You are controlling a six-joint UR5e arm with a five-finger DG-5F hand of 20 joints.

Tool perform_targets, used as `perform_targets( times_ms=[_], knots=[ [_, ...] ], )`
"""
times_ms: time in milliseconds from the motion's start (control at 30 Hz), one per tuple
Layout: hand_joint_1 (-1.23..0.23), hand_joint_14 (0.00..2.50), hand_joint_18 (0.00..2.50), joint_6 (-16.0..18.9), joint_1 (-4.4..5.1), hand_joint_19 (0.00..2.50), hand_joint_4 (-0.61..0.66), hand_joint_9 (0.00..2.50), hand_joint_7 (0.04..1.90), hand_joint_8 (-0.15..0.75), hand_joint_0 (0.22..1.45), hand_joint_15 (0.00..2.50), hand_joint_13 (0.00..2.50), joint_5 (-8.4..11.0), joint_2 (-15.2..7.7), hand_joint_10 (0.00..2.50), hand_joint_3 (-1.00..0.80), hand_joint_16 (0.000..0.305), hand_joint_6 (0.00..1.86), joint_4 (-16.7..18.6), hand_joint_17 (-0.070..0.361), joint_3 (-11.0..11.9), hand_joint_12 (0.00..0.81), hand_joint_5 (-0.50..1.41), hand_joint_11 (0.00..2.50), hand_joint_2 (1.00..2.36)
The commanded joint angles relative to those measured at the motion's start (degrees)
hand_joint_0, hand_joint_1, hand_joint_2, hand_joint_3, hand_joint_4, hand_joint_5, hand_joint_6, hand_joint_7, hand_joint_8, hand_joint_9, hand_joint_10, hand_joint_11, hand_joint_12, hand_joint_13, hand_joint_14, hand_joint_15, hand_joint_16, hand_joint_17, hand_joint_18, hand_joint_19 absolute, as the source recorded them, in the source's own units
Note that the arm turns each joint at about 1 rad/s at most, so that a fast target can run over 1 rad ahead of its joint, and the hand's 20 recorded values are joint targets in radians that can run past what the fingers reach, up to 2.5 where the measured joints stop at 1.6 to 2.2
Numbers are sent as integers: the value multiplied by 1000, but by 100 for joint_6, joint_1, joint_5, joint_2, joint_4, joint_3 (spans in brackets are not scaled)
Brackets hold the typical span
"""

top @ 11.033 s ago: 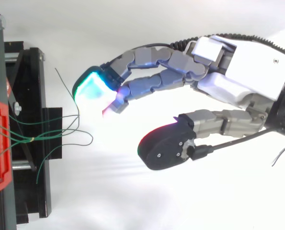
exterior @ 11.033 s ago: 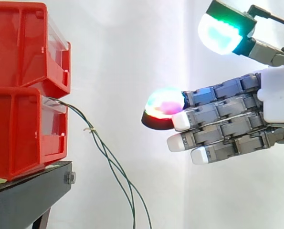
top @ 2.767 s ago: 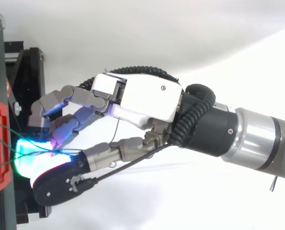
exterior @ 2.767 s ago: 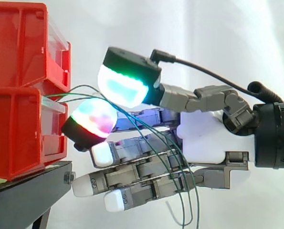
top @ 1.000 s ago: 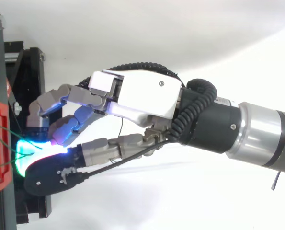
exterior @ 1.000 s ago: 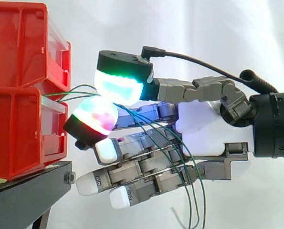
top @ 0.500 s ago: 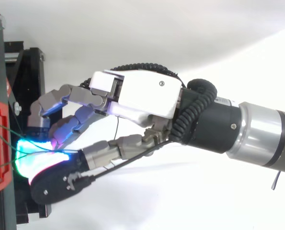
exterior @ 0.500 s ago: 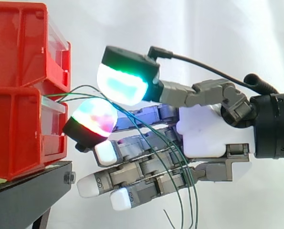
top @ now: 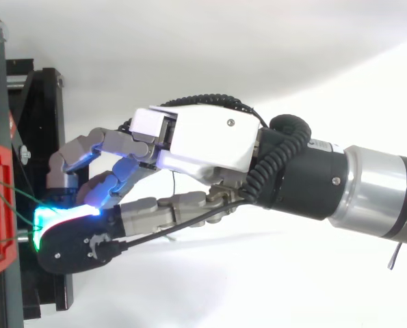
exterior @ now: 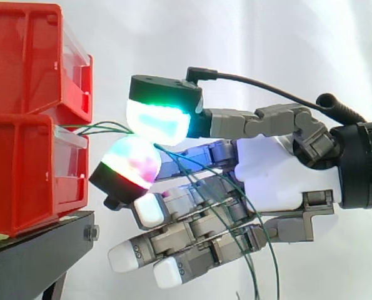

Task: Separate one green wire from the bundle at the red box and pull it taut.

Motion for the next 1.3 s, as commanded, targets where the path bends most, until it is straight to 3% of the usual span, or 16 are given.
perform_targets(
  times_ms=[0, 367, 500, 667, 833, 867, 967, 1067, 1267],
  knots=[
    [-750, 13, 649, 67, -1, 459, 120, 871, 983, 281, 623, 325, 672, -3, 0, 19, -229, 47, 901, -59, 106, 3, 358, -196, 636, 1015],
    [-794, 12, 646, 75, -10, 440, 135, 869, 962, 263, 662, 311, 669, -3, 0, 19, -471, 46, 893, -138, 103, 3, 350, -193, 631, 1002],
    [-572, 12, 667, 102, -18, 465, 161, 939, 1010, 296, 536, 315, 692, -12, 0, 18, -482, 49, 884, -156, 110, -6, 368, -180, 630, 1001],
    [-453, 14, 664, 119, -45, 477, 153, 959, 1049, 293, 566, 319, 702, -73, 9, 19, -431, 48, 873, -164, 109, 3, 368, -171, 627, 1006],
    [-537, 12, 673, 111, -54, 476, 147, 925, 1035, 296, 598, 321, 710, -91, 61, 17, -281, 47, 884, -244, 107, 3, 368, -184, 631, 1015],
    [-635, 13, 673, 111, -54, 467, 145, 882, 1000, 291, 609, 329, 697, -91, 79, 17, -227, 48, 895, -270, 107, 3, 365, -196, 640, 1016],
    [-697, 13, 667, 102, -54, 456, 112, 846, 965, 279, 628, 329, 686, -91, 141, 18, -212, 47, 905, -411, 107, 3, 360, -205, 647, 1017],
    [-750, 13, 665, 93, -62, 458, 103, 830, 935, 275, 647, 324, 681, -91, 149, 18, -252, 47, 907, -454, 107, 3, 357, -209, 646, 1016],
    [-794, 12, 671, 84, -54, 422, 85, 820, 888, 259, 717, 307, 683, -91, 176, 16, -496, 46, 905, -463, 104, 3, 349, -212, 633, 1001]
  ],
)
